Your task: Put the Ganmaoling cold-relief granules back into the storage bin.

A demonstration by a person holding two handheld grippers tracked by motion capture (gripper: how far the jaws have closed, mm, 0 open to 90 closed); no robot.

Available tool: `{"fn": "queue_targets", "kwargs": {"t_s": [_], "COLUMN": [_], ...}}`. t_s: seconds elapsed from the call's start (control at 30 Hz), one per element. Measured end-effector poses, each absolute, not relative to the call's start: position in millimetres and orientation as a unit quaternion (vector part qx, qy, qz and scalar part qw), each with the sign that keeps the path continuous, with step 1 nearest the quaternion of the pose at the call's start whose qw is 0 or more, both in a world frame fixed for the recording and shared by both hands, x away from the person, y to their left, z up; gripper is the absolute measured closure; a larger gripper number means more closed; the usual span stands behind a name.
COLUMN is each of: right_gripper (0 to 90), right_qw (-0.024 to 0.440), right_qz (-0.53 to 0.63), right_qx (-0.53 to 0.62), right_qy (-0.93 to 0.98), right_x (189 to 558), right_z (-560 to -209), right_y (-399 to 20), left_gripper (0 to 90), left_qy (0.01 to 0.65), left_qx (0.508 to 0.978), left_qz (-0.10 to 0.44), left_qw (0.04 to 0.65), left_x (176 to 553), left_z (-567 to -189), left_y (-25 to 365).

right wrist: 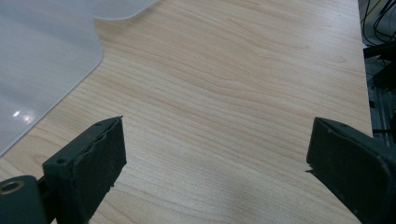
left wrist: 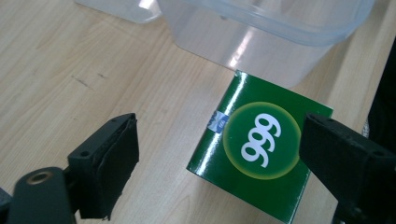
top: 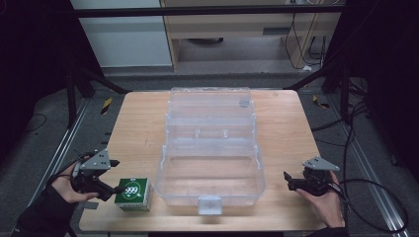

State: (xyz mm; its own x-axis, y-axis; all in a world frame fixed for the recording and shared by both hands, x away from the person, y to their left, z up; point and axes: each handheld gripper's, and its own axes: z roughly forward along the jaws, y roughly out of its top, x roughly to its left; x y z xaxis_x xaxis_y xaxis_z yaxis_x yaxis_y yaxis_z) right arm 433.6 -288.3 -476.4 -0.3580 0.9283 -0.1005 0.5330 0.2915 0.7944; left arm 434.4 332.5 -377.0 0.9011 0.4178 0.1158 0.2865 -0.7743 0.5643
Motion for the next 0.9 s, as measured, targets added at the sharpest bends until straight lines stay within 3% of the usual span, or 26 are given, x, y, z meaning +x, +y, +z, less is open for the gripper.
{"fn": "queue_targets", "kwargs": {"t_s": [0.4, 0.9], "right_gripper": [4.4, 3.5], "right_qw": [0.288, 0.284], "right_qz": [0.338, 0.33], "right_qx": [0.483, 0.478], "right_qy": [0.755, 0.763], "right_x": [434, 434], "right_z": [-478, -481], "right_y": [-288, -287], "left_gripper": [4.5, 2.7], "left_qy": [0.156, 0.132], "left_qx": [0.955, 0.968], "left_qz": [0.101, 0.083], "left_qw": [0.23, 0.196], "left_x": [432, 432], "left_z": [-385, -401], "left_y": [321, 307]}}
